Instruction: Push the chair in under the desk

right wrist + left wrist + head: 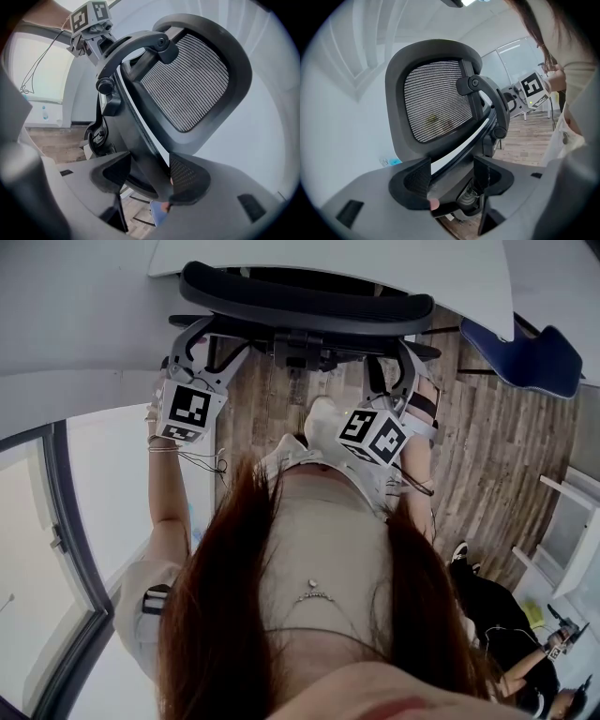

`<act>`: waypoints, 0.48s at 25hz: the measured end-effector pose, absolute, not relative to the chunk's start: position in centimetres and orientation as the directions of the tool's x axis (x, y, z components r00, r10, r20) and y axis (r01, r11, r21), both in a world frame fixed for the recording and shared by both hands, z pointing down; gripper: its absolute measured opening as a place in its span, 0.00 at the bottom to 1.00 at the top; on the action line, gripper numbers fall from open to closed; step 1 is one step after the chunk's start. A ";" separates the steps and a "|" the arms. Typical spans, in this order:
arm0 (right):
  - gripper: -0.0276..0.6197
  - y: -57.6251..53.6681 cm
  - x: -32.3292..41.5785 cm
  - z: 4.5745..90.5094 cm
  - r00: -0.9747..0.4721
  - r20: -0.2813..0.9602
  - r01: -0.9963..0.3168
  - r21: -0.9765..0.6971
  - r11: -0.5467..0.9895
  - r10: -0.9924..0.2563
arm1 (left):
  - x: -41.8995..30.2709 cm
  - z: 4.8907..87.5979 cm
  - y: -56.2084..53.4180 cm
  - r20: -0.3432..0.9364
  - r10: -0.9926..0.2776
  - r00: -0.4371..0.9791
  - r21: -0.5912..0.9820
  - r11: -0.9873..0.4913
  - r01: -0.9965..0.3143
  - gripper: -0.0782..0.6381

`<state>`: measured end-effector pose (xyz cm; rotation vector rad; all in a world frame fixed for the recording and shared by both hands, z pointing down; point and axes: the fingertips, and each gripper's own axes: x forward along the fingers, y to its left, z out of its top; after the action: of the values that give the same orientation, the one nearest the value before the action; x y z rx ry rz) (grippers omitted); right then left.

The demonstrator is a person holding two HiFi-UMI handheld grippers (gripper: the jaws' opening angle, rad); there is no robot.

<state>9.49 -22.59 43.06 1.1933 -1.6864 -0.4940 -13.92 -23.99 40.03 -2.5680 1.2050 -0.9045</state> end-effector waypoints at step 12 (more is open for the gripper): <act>0.45 -23.9 10.1 43.0 -0.061 0.471 -0.480 0.759 0.440 -0.880 | -13.3 39.9 -24.9 0.454 -0.749 0.482 -0.384 -0.653 -0.653 0.50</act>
<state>10.11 -23.94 42.99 1.1868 -1.7025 -0.5051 -13.34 -24.94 39.94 -2.5641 1.2236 -0.9056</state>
